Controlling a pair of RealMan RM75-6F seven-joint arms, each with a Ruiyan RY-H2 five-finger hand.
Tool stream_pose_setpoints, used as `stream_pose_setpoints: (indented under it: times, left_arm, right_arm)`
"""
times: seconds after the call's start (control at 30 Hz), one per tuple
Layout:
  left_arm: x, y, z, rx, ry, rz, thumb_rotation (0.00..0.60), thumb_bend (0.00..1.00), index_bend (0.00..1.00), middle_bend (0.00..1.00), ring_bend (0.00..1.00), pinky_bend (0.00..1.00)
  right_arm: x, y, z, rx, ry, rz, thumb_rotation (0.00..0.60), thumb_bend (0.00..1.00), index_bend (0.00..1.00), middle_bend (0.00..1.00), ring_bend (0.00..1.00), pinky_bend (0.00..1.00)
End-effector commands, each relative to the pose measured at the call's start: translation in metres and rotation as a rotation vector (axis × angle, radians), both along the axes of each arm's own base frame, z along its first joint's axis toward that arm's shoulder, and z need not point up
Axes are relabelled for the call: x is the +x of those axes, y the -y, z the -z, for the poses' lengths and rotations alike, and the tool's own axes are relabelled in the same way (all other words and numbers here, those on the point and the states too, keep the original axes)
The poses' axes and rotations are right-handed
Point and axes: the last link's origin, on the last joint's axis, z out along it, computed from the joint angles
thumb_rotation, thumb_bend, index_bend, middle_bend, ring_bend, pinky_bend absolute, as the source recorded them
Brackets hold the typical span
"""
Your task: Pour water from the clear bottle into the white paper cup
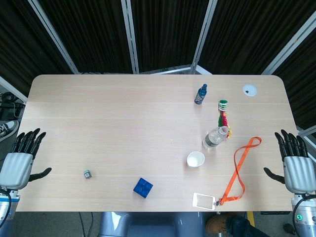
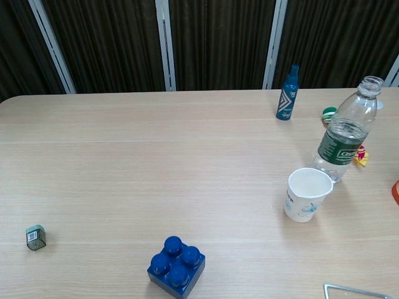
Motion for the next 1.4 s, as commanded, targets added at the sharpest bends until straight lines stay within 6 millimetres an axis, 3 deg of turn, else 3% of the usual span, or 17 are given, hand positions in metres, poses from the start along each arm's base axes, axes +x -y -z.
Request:
stream_pose_setpoints:
  times: [0.03,0.2,0.33,0.53,0.6,0.77,0.9,1.0,1.27,1.4]
  left_arm:
    - [0.0,0.0,0.0,-0.001,0.003,-0.001,0.6,0.0,0.0,0.0,0.0,0.0]
    - [0.0,0.0,-0.001,-0.007,0.002,0.002,0.6,0.0,0.0,0.0,0.0,0.0]
    - [0.001,0.0,-0.001,-0.01,0.008,0.009,0.6,0.0,0.0,0.0,0.0,0.0]
    - [0.005,-0.001,0.0,-0.038,0.026,0.024,0.6,0.0,0.0,0.0,0.0,0.0]
    - [0.008,-0.001,0.0,-0.049,0.035,0.03,0.6,0.0,0.0,0.0,0.0,0.0]
    - [0.011,0.001,-0.003,-0.026,0.034,0.032,0.6,0.0,0.0,0.0,0.0,0.0]
    - [0.011,0.003,-0.005,-0.001,0.028,0.019,0.6,0.0,0.0,0.0,0.0,0.0]
    - [0.011,0.003,-0.005,0.002,0.025,0.014,0.6,0.0,0.0,0.0,0.0,0.0]
    - [0.009,0.002,-0.006,0.003,0.025,0.005,0.6,0.0,0.0,0.0,0.0,0.0]
    - [0.008,0.0,-0.006,-0.008,0.026,-0.006,0.6,0.0,0.0,0.0,0.0,0.0]
  right_arm:
    - [0.0,0.0,-0.001,-0.008,0.003,0.001,0.6,0.0,0.0,0.0,0.0,0.0]
    - [-0.002,0.001,-0.002,0.002,0.012,0.01,0.6,0.0,0.0,0.0,0.0,0.0]
    - [-0.008,0.01,-0.002,0.073,0.117,0.048,0.6,0.0,0.0,0.0,0.0,0.0]
    - [-0.036,0.059,0.006,0.32,0.456,0.156,0.6,0.0,0.0,0.0,0.0,0.0]
    - [-0.049,0.076,0.012,0.4,0.5,0.178,0.6,0.0,0.0,0.0,0.0,0.0]
    - [-0.058,0.104,0.034,0.492,0.531,0.184,0.6,0.0,0.0,0.0,0.0,0.0]
    - [-0.055,0.128,0.061,0.56,0.548,0.154,0.6,0.0,0.0,0.0,0.0,0.0]
    - [-0.054,0.138,0.07,0.566,0.558,0.135,0.6,0.0,0.0,0.0,0.0,0.0]
    - [-0.051,0.151,0.092,0.603,0.63,0.13,0.6,0.0,0.0,0.0,0.0,0.0]
    - [-0.036,0.159,0.109,0.641,0.665,0.099,0.6,0.0,0.0,0.0,0.0,0.0]
